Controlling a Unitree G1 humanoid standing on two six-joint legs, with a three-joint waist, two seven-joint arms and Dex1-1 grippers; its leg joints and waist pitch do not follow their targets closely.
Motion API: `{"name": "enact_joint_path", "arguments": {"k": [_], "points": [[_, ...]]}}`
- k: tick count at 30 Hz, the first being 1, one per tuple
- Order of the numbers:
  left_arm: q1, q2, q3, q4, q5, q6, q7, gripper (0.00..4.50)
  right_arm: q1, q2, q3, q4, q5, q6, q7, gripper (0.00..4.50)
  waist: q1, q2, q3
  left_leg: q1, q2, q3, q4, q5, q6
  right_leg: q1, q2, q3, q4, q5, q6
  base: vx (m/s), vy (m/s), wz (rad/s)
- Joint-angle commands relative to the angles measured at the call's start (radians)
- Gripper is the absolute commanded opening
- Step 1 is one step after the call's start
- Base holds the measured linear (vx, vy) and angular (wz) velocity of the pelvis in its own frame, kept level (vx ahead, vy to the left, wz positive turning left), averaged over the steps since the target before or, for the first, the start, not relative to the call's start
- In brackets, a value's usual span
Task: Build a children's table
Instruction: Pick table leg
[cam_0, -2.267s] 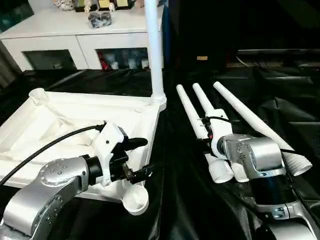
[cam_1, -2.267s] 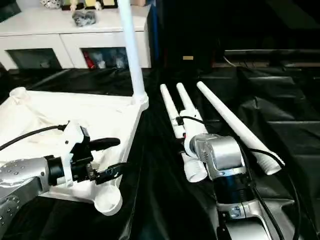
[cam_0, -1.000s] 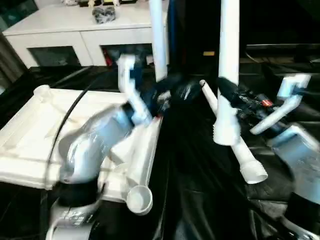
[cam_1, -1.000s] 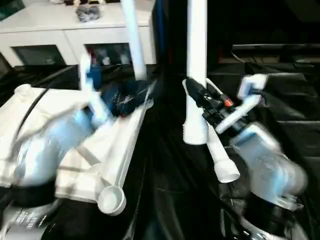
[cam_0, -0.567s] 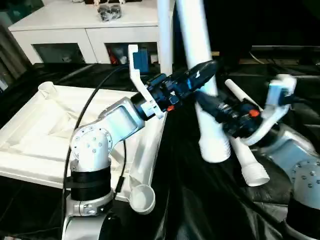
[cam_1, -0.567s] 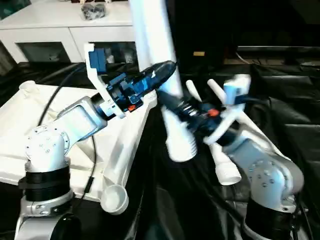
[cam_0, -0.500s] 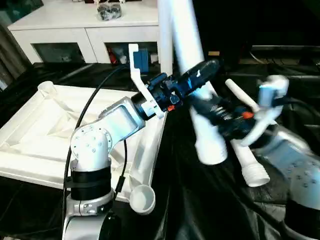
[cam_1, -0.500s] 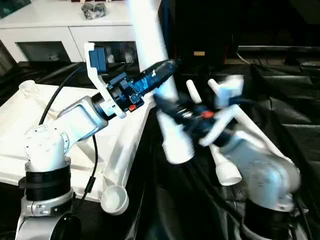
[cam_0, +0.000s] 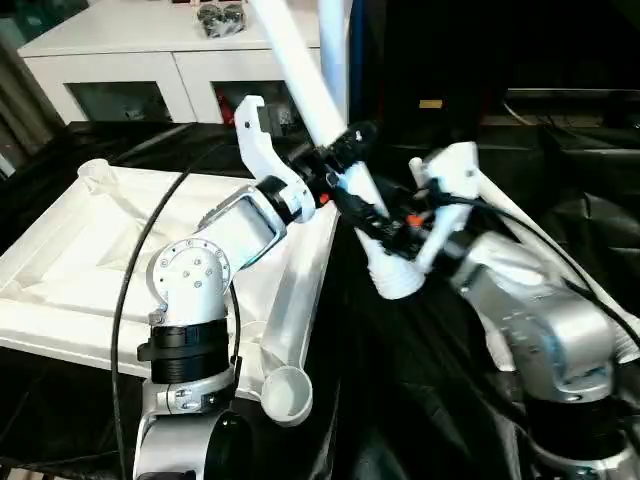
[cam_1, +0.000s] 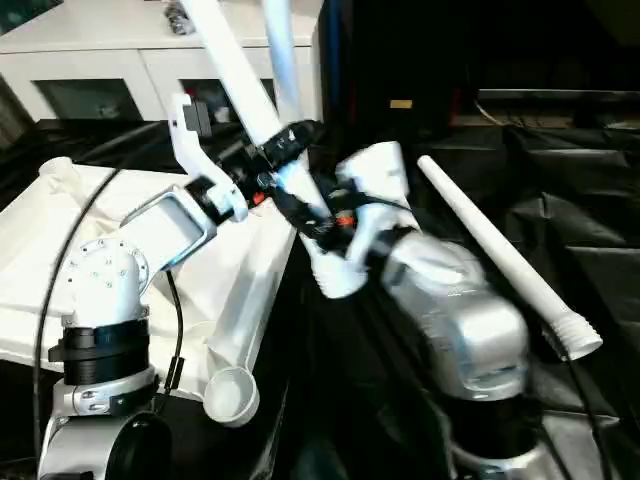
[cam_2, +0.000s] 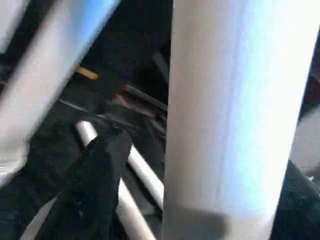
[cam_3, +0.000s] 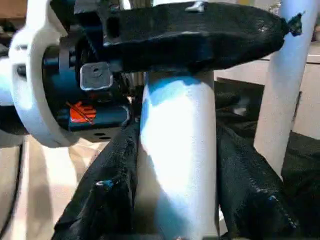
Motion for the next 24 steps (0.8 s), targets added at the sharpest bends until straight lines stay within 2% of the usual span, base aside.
{"name": "enact_joint_path", "arguments": {"k": [1, 2, 6, 8, 9, 11, 14, 15, 16, 17, 19, 20, 21, 22, 23, 24], "points": [[-0.027, -0.022, 0.021, 0.035, 0.061, -0.031, 0.121, 3.22, -0.027, 0.035, 0.072, -0.017, -0.012, -0.065, -0.009, 1.82, 0.001, -0.023, -0.076, -0.001, 0.055, -0.016, -0.052, 0.058, 0.065, 0.07, -0.086, 0.048, -0.063, 0.013, -0.182, 0.0, 0.0, 0.0], [-0.028, -0.025, 0.023, 0.036, 0.063, -0.035, 0.128, 3.08, -0.027, 0.038, 0.074, -0.017, -0.014, -0.067, -0.011, 1.82, 0.001, -0.019, -0.075, -0.001, 0.054, -0.016, -0.052, 0.051, 0.065, 0.068, -0.087, 0.048, -0.064, 0.008, -0.187, 0.0, 0.0, 0.0], [-0.036, -0.055, 0.047, 0.033, 0.075, -0.062, 0.206, 2.81, -0.027, 0.074, 0.09, -0.002, -0.037, -0.094, -0.042, 1.82, 0.0, -0.019, -0.075, -0.002, 0.052, -0.016, -0.051, 0.044, 0.065, 0.07, -0.086, 0.049, -0.065, -0.003, -0.184, 0.0, 0.0, 0.0], [-0.03, -0.063, 0.041, 0.021, 0.078, -0.058, 0.216, 2.73, -0.031, 0.087, 0.087, 0.005, -0.038, -0.099, -0.054, 1.82, -0.002, -0.014, -0.075, -0.002, 0.053, -0.017, -0.051, 0.036, 0.06, 0.069, -0.086, 0.048, -0.066, -0.003, -0.186, 0.0, 0.0, 0.0], [-0.025, -0.063, 0.031, 0.011, 0.084, -0.053, 0.216, 2.63, -0.034, 0.092, 0.086, 0.012, -0.045, -0.107, -0.059, 1.82, -0.001, -0.005, -0.076, 0.0, 0.055, -0.019, -0.052, 0.032, 0.058, 0.068, -0.088, 0.048, -0.064, -0.002, -0.188, 0.0, 0.0, 0.0], [-0.016, -0.061, 0.014, -0.001, 0.103, -0.057, 0.214, 2.5, -0.037, 0.094, 0.084, 0.021, -0.052, -0.116, -0.063, 1.82, -0.003, -0.007, -0.075, 0.0, 0.057, -0.02, -0.053, 0.022, 0.057, 0.068, -0.086, 0.048, -0.067, -0.002, -0.186, 0.0, 0.0, 0.0], [-0.009, -0.06, 0.006, -0.004, 0.107, -0.055, 0.212, 2.3, -0.036, 0.093, 0.083, 0.024, -0.061, -0.125, -0.067, 1.82, -0.005, 0.007, -0.075, 0.002, 0.057, -0.021, -0.052, 0.007, 0.046, 0.068, -0.086, 0.048, -0.065, 0.008, -0.19, 0.0, 0.0, 0.0], [-0.005, -0.057, 0.007, -0.002, 0.104, -0.064, 0.217, 2.21, -0.036, 0.093, 0.084, 0.025, -0.067, -0.132, -0.068, 1.82, -0.006, 0.002, -0.074, 0.001, 0.056, -0.021, -0.053, 0.002, 0.045, 0.069, -0.086, 0.048, -0.067, 0.007, -0.189, 0.0, 0.0, 0.0], [-0.003, -0.048, 0.004, 0.002, 0.099, -0.068, 0.21, 2.12, -0.038, 0.088, 0.084, 0.025, -0.078, -0.138, -0.074, 1.82, -0.007, 0.01, -0.074, 0.002, 0.057, -0.022, -0.053, -0.006, 0.038, 0.07, -0.085, 0.048, -0.065, 0.006, -0.189, 0.0, 0.0, 0.0], [-0.003, -0.043, 0.003, 0.004, 0.096, -0.07, 0.207, 2.04, -0.04, 0.085, 0.084, 0.025, -0.084, -0.142, -0.076, 1.82, -0.01, 0.005, -0.074, 0.0, 0.055, -0.021, -0.053, -0.012, 0.035, 0.072, -0.086, 0.049, -0.067, 0.007, -0.188, 0.0, 0.0, 0.0], [-0.002, -0.033, 0.002, 0.01, 0.089, -0.075, 0.192, 1.95, -0.041, 0.08, 0.078, 0.022, -0.078, -0.137, -0.066, 1.82, -0.01, 0.006, -0.074, 0.001, 0.054, -0.021, -0.053, -0.018, 0.033, 0.072, -0.086, 0.049, -0.069, -0.003, -0.186, 0.0, 0.0, 0.0], [-0.003, -0.018, -0.004, 0.019, 0.09, -0.082, 0.161, 1.88, -0.042, 0.077, 0.057, 0.026, -0.052, -0.123, -0.049, 2.17, -0.012, -0.001, -0.074, 0.0, 0.053, -0.019, -0.054, -0.02, 0.034, 0.074, -0.086, 0.05, -0.071, -0.012, -0.182, 0.0, 0.0, 0.0], [-0.009, 0.024, -0.03, 0.034, 0.101, -0.104, 0.072, 1.86, -0.044, 0.067, 0.033, 0.033, -0.017, -0.111, -0.021, 2.52, -0.01, 0.003, -0.073, 0.002, 0.051, -0.019, -0.056, -0.032, 0.039, 0.07, -0.084, 0.05, -0.075, -0.048, -0.171, 0.0, 0.0, 0.0], [-0.012, 0.043, -0.043, 0.04, 0.107, -0.112, 0.033, 1.86, -0.044, 0.062, 0.025, 0.036, -0.002, -0.108, -0.006, 2.52, -0.01, 0.004, -0.072, 0.003, 0.053, -0.019, -0.056, -0.041, 0.037, 0.069, -0.085, 0.05, -0.075, -0.062, -0.17, 0.0, 0.0, 0.0], [-0.019, 0.07, -0.055, 0.049, 0.104, -0.12, -0.028, 1.86, -0.045, 0.042, 0.019, 0.044, 0.019, -0.097, 0.031, 2.54, -0.011, -0.007, -0.072, 0.003, 0.054, -0.018, -0.058, -0.046, 0.04, 0.07, -0.085, 0.051, -0.079, -0.079, -0.164, 0.0, 0.0, 0.0], [-0.032, 0.1, -0.059, 0.062, 0.089, -0.119, -0.099, 1.84, -0.046, 0.009, 0.011, 0.057, 0.052, -0.085, 0.094, 2.73, -0.009, -0.001, -0.074, 0.003, 0.054, -0.018, -0.057, -0.031, 0.043, 0.07, -0.085, 0.051, -0.071, -0.07, -0.162, 0.0, 0.0, 0.0]]}}
